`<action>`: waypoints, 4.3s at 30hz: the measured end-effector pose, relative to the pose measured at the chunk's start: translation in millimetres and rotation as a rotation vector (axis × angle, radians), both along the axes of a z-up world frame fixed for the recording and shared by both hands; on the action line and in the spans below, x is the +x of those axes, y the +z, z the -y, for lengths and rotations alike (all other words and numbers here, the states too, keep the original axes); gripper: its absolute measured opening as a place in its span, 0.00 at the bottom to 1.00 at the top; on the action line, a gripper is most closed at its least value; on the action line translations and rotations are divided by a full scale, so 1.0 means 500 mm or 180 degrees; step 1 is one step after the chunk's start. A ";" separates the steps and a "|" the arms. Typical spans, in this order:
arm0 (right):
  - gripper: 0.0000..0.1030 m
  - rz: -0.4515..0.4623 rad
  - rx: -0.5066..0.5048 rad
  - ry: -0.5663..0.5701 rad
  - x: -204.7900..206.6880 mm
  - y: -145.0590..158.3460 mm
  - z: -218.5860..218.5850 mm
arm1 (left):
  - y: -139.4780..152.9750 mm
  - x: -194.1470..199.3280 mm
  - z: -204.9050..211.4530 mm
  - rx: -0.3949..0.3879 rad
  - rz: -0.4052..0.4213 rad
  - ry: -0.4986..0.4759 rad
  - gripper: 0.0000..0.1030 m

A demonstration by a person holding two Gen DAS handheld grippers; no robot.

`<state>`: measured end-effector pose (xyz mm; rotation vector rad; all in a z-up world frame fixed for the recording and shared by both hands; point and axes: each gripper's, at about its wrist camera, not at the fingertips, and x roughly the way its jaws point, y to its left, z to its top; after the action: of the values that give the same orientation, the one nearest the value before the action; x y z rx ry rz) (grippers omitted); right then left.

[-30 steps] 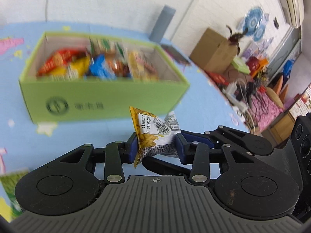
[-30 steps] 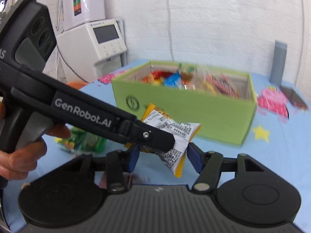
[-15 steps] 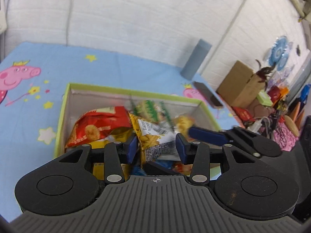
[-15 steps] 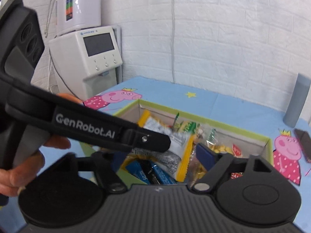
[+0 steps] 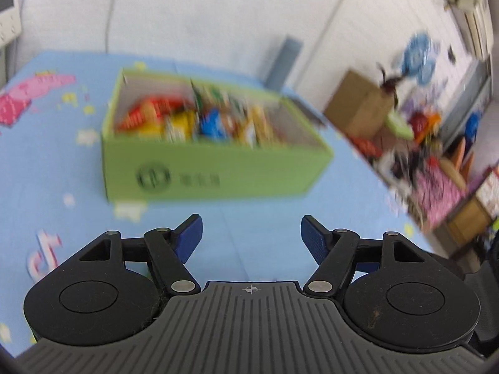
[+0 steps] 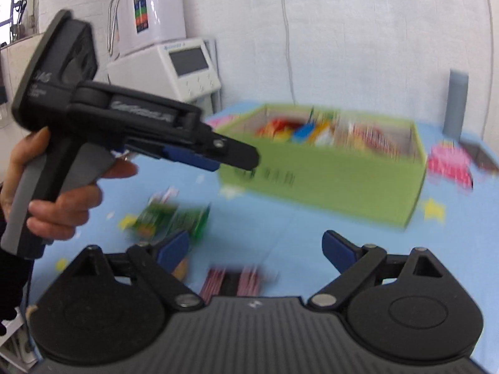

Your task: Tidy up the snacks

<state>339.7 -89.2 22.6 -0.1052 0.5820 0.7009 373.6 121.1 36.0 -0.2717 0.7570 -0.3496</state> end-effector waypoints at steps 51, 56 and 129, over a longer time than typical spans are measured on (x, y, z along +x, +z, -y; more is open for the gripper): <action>0.90 -0.0215 -0.0216 -0.0222 -0.164 -0.096 -0.006 | -0.084 -0.221 0.066 -0.0293 -0.0358 0.0345 0.50; 0.90 -0.0172 -0.0228 -0.0138 -0.162 -0.095 -0.009 | -0.075 -0.271 0.025 -0.0528 -0.0378 0.0477 0.53; 0.51 -0.0153 -0.0607 0.0163 -0.184 -0.083 -0.054 | -0.107 -0.239 -0.019 0.0579 -0.0169 0.0398 0.16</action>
<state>247.8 -62.1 -18.8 -0.2819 0.6935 0.6979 254.0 130.6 -17.7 -0.1562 0.8145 -0.1544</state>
